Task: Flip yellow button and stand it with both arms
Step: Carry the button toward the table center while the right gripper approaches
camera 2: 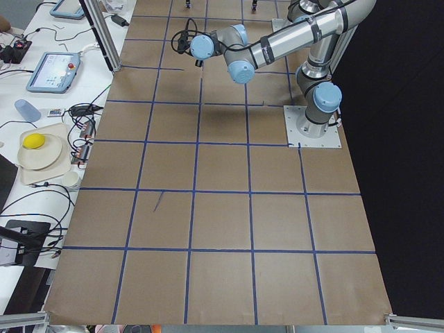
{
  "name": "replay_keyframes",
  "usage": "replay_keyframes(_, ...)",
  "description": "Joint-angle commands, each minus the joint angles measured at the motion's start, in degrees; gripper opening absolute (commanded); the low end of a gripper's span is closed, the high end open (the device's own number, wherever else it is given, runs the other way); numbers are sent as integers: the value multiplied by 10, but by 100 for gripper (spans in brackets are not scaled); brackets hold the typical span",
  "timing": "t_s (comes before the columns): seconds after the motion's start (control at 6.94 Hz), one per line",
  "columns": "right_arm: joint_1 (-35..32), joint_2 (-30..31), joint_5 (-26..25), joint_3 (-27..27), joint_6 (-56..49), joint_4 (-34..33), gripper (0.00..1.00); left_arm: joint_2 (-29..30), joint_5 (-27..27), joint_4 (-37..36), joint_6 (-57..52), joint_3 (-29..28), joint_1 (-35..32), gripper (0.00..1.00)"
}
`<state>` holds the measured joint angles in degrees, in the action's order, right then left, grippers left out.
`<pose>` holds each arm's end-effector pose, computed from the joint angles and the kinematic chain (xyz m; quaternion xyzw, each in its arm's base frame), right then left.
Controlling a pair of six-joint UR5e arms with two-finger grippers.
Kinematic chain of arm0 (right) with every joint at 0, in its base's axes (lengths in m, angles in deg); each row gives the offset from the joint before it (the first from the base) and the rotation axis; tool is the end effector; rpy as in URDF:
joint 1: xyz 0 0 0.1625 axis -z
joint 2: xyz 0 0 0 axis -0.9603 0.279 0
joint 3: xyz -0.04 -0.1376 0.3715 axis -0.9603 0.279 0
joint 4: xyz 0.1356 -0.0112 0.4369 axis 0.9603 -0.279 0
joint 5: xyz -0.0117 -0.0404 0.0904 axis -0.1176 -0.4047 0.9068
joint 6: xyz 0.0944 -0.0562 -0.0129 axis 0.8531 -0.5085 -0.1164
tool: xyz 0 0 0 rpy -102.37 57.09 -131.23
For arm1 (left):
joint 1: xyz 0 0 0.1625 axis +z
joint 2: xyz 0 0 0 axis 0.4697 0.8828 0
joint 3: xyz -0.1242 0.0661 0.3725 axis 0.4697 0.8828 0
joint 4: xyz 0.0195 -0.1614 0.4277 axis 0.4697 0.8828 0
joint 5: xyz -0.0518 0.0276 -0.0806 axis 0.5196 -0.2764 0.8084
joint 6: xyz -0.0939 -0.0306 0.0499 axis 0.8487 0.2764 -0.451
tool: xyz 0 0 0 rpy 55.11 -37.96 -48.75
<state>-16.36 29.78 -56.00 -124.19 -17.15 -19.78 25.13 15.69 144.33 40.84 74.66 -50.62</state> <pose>0.1688 -0.4579 0.4292 0.1526 0.9725 0.1040 0.1421 -0.1171 -0.5576 0.3161 -0.0849 -0.8777 0.0819 0.4645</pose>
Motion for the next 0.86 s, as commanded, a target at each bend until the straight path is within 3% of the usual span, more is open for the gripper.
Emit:
replay_keyframes(0.0,20,-2,105,1,59,0,100,-44,138,0,112,22,-26,2)
replay_keyframes(0.14,38,-1,142,1,60,4,100,-62,206,-1,124,53,-35,2)
replay_keyframes(0.29,59,2,212,1,94,4,100,-70,270,-2,122,79,-37,1)
replay_keyframes(0.43,64,3,259,2,147,4,100,-71,296,-12,122,93,-39,1)
replay_keyframes(0.72,68,5,282,5,190,5,100,-65,334,-47,122,113,-67,1)
